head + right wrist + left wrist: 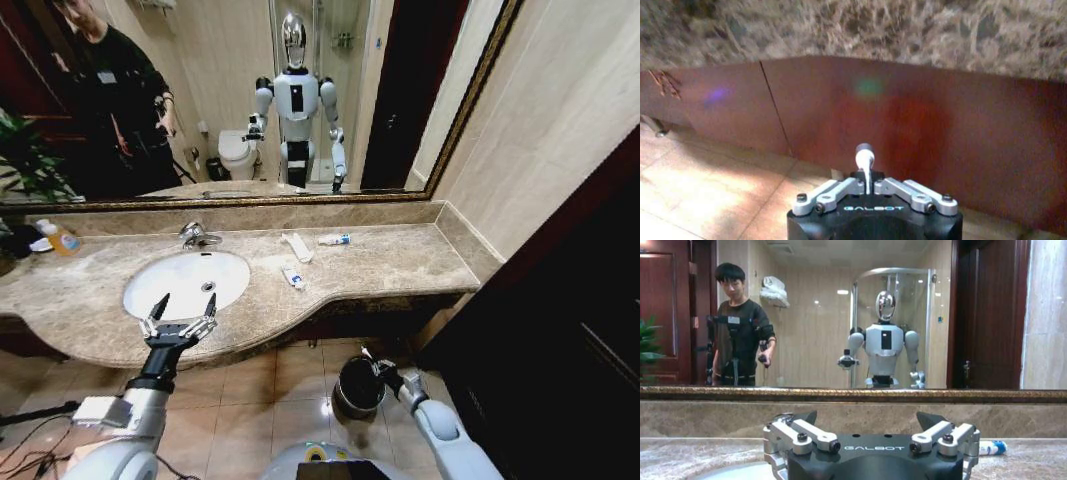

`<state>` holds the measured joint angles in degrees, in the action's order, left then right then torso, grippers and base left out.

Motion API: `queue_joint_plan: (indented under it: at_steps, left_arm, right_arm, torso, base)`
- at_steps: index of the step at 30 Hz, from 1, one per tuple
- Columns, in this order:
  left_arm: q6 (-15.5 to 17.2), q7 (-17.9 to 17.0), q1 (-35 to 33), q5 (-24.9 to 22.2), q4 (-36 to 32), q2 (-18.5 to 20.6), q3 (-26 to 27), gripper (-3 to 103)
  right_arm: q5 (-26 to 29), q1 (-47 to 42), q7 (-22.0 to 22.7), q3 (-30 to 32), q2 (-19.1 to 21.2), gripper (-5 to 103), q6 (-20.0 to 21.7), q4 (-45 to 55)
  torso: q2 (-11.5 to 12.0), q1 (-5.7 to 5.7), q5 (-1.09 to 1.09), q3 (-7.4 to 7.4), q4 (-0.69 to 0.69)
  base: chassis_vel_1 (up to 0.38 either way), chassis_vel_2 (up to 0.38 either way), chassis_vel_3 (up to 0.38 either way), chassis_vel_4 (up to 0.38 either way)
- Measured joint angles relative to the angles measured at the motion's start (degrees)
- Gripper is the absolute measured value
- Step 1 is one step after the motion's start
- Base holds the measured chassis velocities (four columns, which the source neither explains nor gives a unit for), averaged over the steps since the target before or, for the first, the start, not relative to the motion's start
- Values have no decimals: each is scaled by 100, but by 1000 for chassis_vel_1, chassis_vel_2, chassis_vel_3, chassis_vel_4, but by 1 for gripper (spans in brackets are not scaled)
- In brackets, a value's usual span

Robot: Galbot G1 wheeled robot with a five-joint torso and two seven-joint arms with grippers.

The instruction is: Pick up the trash from the sink and place it in the trash bin.

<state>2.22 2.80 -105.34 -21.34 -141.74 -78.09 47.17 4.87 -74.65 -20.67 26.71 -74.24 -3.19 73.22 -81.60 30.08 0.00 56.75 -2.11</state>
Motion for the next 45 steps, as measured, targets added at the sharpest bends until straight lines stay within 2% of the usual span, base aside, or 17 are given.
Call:
queue_joint_plan:
  at_steps: [11, 13, 15, 19, 21, 24, 25, 27, 28, 29, 31, 32, 33, 36, 37, 39, 45]
  left_arm:
    - [0, 0, 0, 0, 0, 0, 0, 100]
    - [0, 0, 0, 0, 0, 0, 0, 100]
    - [0, 0, 0, 0, 0, 0, 0, 100]
    - [0, 0, 0, 0, 0, 0, 0, 100]
    - [0, 0, 0, 0, 0, 0, 0, 100]
    - [0, 0, 0, 0, 0, 0, 0, 100]
    - [0, 0, 0, 0, 0, 0, 0, 100]
    - [0, 0, 0, 0, 0, 0, 0, 100]
    - [0, 0, 0, 0, 0, 0, 0, 100]
    - [0, 0, 0, 0, 0, 0, 0, 100]
    - [0, 0, 0, 0, 0, 0, 0, 100]
    - [0, 0, 0, 0, 0, 0, 0, 100]
    - [0, 0, 0, 0, 0, 0, 0, 100]
    - [0, 0, 0, 0, 0, 0, 0, 100]
    - [0, 0, 0, 0, 0, 0, 0, 100]
    - [0, 0, 0, 0, 0, 0, 0, 100]
    - [0, 0, 0, 0, 0, 0, 0, 100]
  right_arm:
    - [-74, 132, -8, 10, -153, -1, -186, -305]
    - [-67, 87, -60, 15, -138, 9, -220, -246]
    - [-65, 67, -69, 19, -133, 9, -224, -219]
    - [-63, 2, -61, 36, -132, 31, -240, -152]
    - [-63, -13, -56, 39, -132, 31, -240, -135]
    - [-55, -39, -28, 44, -125, 47, -240, -89]
    - [-55, -39, -28, 44, -125, 47, -240, -89]
    - [-23, -58, -4, 49, -123, 58, -230, -50]
    - [-23, -58, -4, 49, -123, 58, -230, -50]
    - [-18, -66, 4, 53, -123, 63, -227, -42]
    - [-16, -81, 24, 55, -123, 63, -225, -30]
    - [-13, -87, 34, 58, -122, 74, -225, -22]
    - [-13, -87, 34, 58, -122, 74, -225, -22]
    - [35, -98, 76, 65, -123, 91, -180, 17]
    - [35, -98, 76, 65, -123, 91, -180, 17]
    - [62, -97, 85, 71, -123, 99, -138, 38]
    - [72, -97, 88, 81, -119, 100, -102, 77]
  torso:
    - [0, 0, 0, 0, 0]
    - [0, 0, 0, 0, 0]
    - [0, 0, 0, 0, 0]
    - [0, 0, 0, 0, 0]
    - [0, 0, 0, 0, 0]
    - [0, 0, 0, 0, 0]
    - [0, 0, 0, 0, 0]
    - [0, 0, 1, 0, 0]
    - [0, 0, 1, 0, 0]
    - [0, 0, 0, 0, 0]
    - [0, 0, 1, 0, 0]
    - [0, 0, 0, 0, 0]
    - [0, 0, 0, 0, 0]
    - [0, 0, 0, 0, 0]
    - [0, 0, 0, 0, 0]
    - [0, 0, 0, 0, 0]
    - [0, 0, 0, 0, 0]
  base:
    - [0, 0, 0, 0]
    - [0, 0, 0, 0]
    - [0, 0, 0, 0]
    - [0, 0, 0, 0]
    - [0, 0, 0, 0]
    - [0, 0, 0, 0]
    - [0, 0, 0, 0]
    - [0, 0, 0, 0]
    - [0, 0, 0, 0]
    - [0, 0, 0, 0]
    - [0, 0, 0, 0]
    - [0, 0, 0, 0]
    - [0, 0, 0, 0]
    - [0, 0, 0, 0]
    - [0, 0, 0, 0]
    - [0, 0, 0, 0]
    - [0, 0, 0, 0]
